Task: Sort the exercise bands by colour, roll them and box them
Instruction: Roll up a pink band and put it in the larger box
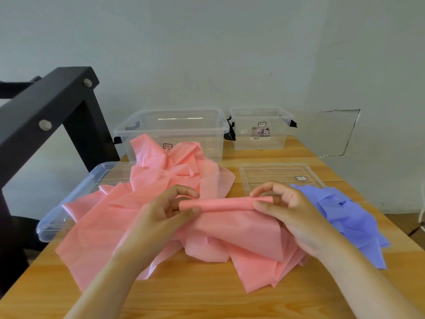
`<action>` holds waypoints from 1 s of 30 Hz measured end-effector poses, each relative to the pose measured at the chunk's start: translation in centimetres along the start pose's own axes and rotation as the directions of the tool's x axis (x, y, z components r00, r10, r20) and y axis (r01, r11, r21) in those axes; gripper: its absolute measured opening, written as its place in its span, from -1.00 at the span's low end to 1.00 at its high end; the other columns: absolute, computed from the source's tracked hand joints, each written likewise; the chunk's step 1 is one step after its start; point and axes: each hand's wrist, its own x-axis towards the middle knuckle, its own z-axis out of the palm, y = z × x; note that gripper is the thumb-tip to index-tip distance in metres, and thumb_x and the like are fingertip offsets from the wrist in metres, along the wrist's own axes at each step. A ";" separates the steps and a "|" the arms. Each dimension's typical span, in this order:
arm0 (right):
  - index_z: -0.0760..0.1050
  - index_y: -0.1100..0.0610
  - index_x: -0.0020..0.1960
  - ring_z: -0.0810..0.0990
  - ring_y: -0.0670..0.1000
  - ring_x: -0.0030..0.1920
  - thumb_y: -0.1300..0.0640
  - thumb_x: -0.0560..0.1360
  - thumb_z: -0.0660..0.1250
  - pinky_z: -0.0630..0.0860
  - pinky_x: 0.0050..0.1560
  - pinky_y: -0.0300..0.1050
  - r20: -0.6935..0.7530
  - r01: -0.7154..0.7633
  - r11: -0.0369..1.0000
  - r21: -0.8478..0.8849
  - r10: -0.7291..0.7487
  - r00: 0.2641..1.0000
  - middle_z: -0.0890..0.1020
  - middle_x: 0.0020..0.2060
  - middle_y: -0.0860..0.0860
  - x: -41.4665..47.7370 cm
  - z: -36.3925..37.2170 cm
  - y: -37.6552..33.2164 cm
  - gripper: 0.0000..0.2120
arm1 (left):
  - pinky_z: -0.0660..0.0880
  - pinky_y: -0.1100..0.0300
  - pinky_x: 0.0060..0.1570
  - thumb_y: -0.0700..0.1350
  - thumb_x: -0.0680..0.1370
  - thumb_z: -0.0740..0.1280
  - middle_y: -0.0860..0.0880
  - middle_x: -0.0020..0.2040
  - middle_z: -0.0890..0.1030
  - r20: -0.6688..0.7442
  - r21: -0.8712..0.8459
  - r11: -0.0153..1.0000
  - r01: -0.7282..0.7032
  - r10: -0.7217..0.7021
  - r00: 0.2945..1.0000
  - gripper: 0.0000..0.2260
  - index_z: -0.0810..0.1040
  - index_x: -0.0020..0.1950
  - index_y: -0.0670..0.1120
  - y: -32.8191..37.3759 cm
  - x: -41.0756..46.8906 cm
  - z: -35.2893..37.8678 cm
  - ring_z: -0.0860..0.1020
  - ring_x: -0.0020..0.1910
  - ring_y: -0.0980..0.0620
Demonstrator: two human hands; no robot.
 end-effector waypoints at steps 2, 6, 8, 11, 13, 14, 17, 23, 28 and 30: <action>0.64 -0.07 -0.07 0.63 -0.04 -0.17 0.26 0.44 0.45 0.50 -0.15 -0.24 -0.003 -0.003 1.000 0.015 0.003 1.000 0.70 -0.17 0.00 -0.1 -0.1 0.0 -0.77 | 0.49 0.11 -0.03 -0.21 0.48 0.45 0.03 -0.10 0.68 -0.025 -0.009 1.000 0.006 -0.007 1.000 -0.76 0.63 0.01 0.13 0.0 0.1 0.2 0.61 -0.13 0.07; 0.67 -0.07 -0.13 0.64 -0.10 -0.11 0.29 0.44 0.44 0.50 -0.05 -0.24 -0.051 0.011 1.000 -0.023 -0.012 0.999 0.71 -0.14 -0.06 -0.1 0.0 0.0 -0.75 | 0.53 -0.22 0.13 -0.01 0.48 0.41 -0.07 -0.07 0.67 -0.026 0.006 1.000 -0.015 0.015 1.000 -0.82 0.64 0.08 0.07 -0.1 0.2 0.1 0.63 0.00 -0.13; 0.66 -0.08 -0.13 0.61 -0.06 -0.12 0.24 0.46 0.43 0.48 -0.06 -0.21 -0.059 0.032 0.999 -0.024 -0.033 0.998 0.67 -0.16 -0.02 -0.2 0.2 0.0 -0.80 | 0.48 -0.36 0.09 0.12 0.48 0.36 -0.22 -0.11 0.63 0.011 0.038 0.999 -0.025 0.024 1.000 -0.70 0.59 0.17 0.07 -0.2 0.0 0.1 0.58 -0.01 -0.31; 0.63 -0.10 -0.11 0.58 -0.05 -0.16 0.12 0.46 0.41 0.46 -0.14 -0.21 -0.053 0.052 0.999 0.007 -0.052 0.997 0.64 -0.18 0.02 -0.2 0.4 -0.2 -0.88 | 0.46 -0.35 0.04 0.22 0.45 0.31 -0.26 -0.19 0.57 0.013 0.089 0.996 -0.020 0.019 1.000 -0.61 0.55 0.22 0.11 -0.1 0.0 0.0 0.55 -0.11 -0.32; 0.63 -0.11 -0.10 0.57 -0.04 -0.16 0.05 0.43 0.44 0.45 -0.11 -0.19 -0.035 0.062 0.998 0.011 -0.062 0.997 0.64 -0.16 0.02 -0.2 0.4 -0.2 -0.92 | 0.45 -0.35 0.02 0.22 0.45 0.31 -0.25 -0.23 0.54 -0.001 0.098 0.995 -0.033 0.033 0.999 -0.63 0.56 0.20 0.12 0.0 0.0 0.0 0.51 -0.19 -0.22; 0.63 -0.11 -0.09 0.55 0.00 -0.15 0.02 0.42 0.47 0.43 -0.09 -0.14 -0.023 0.060 0.998 -0.008 -0.060 0.998 0.61 -0.16 0.08 -0.2 0.4 -0.2 -0.91 | 0.45 -0.36 0.00 0.19 0.47 0.32 -0.29 -0.21 0.53 -0.013 0.078 0.996 -0.039 0.040 0.999 -0.67 0.57 0.18 0.11 0.0 0.0 0.1 0.49 -0.20 -0.17; 0.63 -0.09 -0.10 0.51 0.05 -0.17 0.05 0.39 0.49 0.43 -0.16 -0.14 0.007 0.048 0.997 0.053 -0.048 0.999 0.55 -0.17 0.14 -0.3 0.5 -0.4 -0.90 | 0.48 -0.20 -0.21 -0.01 0.59 0.33 -0.31 -0.17 0.49 -0.067 0.034 0.996 -0.081 0.083 0.994 -0.87 0.58 0.12 0.10 0.5 -0.1 0.3 0.47 -0.25 -0.06; 0.64 -0.06 -0.12 0.56 -0.03 -0.22 0.13 0.36 0.41 0.48 -0.24 -0.29 0.043 0.034 0.989 0.144 -0.041 0.998 0.60 -0.23 0.03 -0.4 0.5 -0.7 -0.87 | 0.45 -0.05 -0.15 0.00 0.60 0.31 -0.01 -0.16 0.62 -0.090 0.108 0.988 -0.107 0.117 0.989 -0.85 0.54 0.16 0.12 0.5 -0.3 0.3 0.53 -0.19 -0.06; 0.67 -0.02 -0.17 0.60 -0.09 -0.25 0.28 0.28 0.53 0.51 -0.29 -0.31 0.071 -0.013 0.968 0.249 -0.005 0.997 0.64 -0.25 -0.02 -0.7 0.1 -1.2 -0.76 | 0.34 0.18 -0.43 -0.07 0.32 0.52 -0.22 -0.24 0.38 0.085 -0.398 0.916 0.049 -0.016 0.996 -0.71 0.57 -0.02 -0.06 1.4 -0.6 0.3 0.38 -0.38 -0.05; 0.67 0.00 -0.19 0.59 -0.10 -0.31 0.21 0.27 0.50 0.48 -0.36 -0.33 0.082 -0.036 0.959 0.280 0.014 0.997 0.62 -0.29 0.01 -0.9 -0.1 -1.6 -0.83 | 0.28 0.22 -0.46 0.07 0.23 0.58 -0.19 -0.24 0.35 0.096 -0.473 0.877 0.085 -0.044 0.994 -0.60 0.58 -0.05 -0.08 1.7 -0.7 0.3 0.32 -0.40 -0.04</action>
